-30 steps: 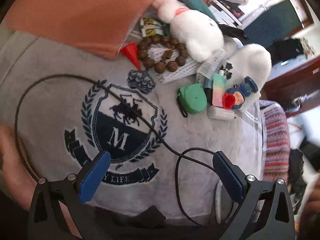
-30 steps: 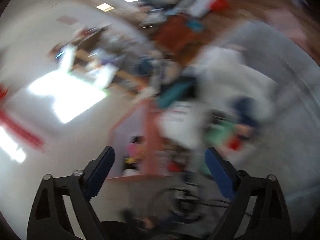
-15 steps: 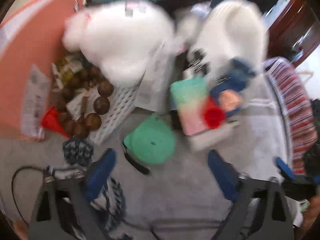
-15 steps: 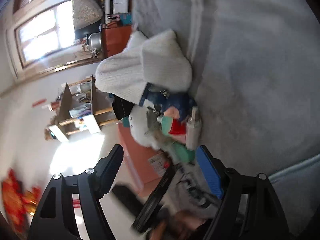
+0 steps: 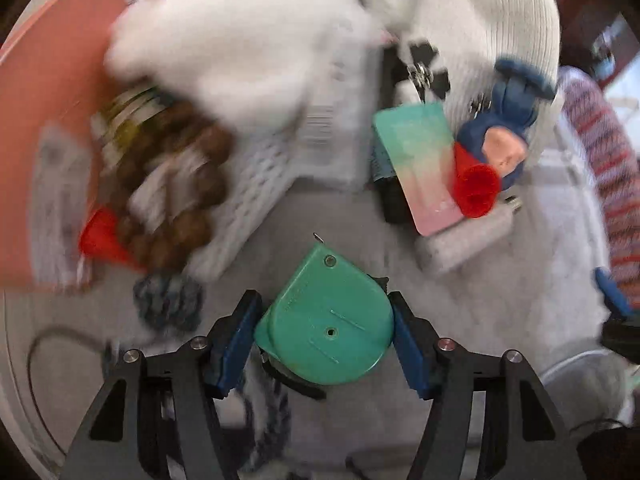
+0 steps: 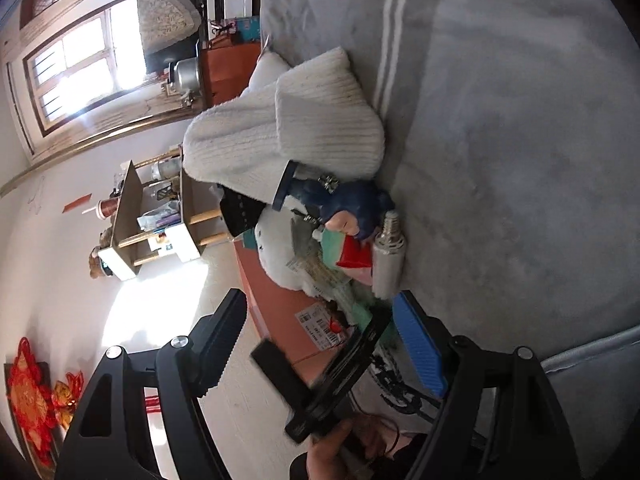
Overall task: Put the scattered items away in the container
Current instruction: 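Grasp the green tape measure with the left gripper and drop it into the box, then grasp the white LED corn bulb with the left gripper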
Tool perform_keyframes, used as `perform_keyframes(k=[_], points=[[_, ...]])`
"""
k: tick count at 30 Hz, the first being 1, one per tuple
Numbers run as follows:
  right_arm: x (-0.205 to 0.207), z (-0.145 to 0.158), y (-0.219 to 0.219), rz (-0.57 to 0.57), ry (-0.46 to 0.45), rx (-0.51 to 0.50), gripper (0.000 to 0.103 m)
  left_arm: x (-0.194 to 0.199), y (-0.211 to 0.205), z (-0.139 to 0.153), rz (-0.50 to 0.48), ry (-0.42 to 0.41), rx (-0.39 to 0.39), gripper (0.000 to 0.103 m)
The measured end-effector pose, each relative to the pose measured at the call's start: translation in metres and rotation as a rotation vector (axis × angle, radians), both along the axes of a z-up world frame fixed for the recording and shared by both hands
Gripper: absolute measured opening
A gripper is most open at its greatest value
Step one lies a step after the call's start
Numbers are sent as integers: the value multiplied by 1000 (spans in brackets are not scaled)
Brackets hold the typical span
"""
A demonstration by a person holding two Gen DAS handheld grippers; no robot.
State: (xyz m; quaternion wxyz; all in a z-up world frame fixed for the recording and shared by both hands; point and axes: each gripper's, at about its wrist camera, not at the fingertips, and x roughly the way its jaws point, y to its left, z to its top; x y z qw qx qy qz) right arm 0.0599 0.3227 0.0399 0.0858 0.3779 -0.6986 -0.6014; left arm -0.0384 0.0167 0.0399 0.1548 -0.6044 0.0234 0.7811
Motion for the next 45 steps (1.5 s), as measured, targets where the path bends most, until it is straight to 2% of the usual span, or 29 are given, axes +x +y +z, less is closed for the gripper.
perform_keyframes(k=[3,5,7,9,11,12,13,14,15,17,19,22,23,24,26,27,29,31,34,35,37,38,39,41,45], points=[[2,-1,0,-1,-8,6,77,14,-26,49,65,72,67,62],[2,-3,-1,5,-16,9,77,19,-51,96,123,147,126,62],[2,-4,-3,12,-23,10,77,17,-87,149,187,255,179,62],[3,-4,-5,17,-26,14,77,6,-123,201,267,375,185,62],[2,-3,-6,26,-26,23,77,-11,-157,240,352,479,131,66],[2,-3,-7,29,-26,24,77,-18,-171,253,383,505,84,82],[1,-4,-8,32,-25,21,77,-23,-186,262,413,517,24,90],[0,-4,-8,34,-25,15,77,-25,-195,268,434,528,-30,97],[0,-4,-8,34,-24,11,77,-25,-196,270,431,539,-56,97],[1,-4,-8,31,-25,14,77,-19,-185,263,377,543,-53,98],[2,-3,-6,23,-26,18,77,-8,-156,239,267,504,-15,99],[4,-4,-4,8,-28,14,77,4,-85,174,50,342,47,98],[4,-5,-4,7,-30,12,77,10,-59,150,-27,287,62,92],[4,-6,-4,6,-32,10,77,15,-31,129,-107,245,74,74],[4,-7,-3,3,-34,5,77,30,28,90,-275,176,67,52],[4,-7,-3,1,-34,2,77,37,52,74,-340,151,67,48],[3,-8,-2,1,-34,2,77,43,86,51,-429,114,87,47],[1,-9,-4,14,-36,5,77,39,105,36,-461,96,92,47],[-4,-11,-8,36,-33,-6,77,25,119,22,-459,71,77,47],[-6,-11,-8,42,-32,-4,77,20,121,18,-456,65,66,44],[-9,-11,-9,51,-30,2,77,12,124,15,-468,57,82,30],[-10,-11,-10,55,-28,2,77,10,125,11,-472,40,71,10],[-11,-11,-11,61,-25,3,77,8,126,2,-469,21,32,0],[-12,-11,-12,69,-22,3,77,13,123,-13,-470,5,-10,0],[-9,-10,-11,56,-23,9,77,29,101,-11,-410,8,32,0]])
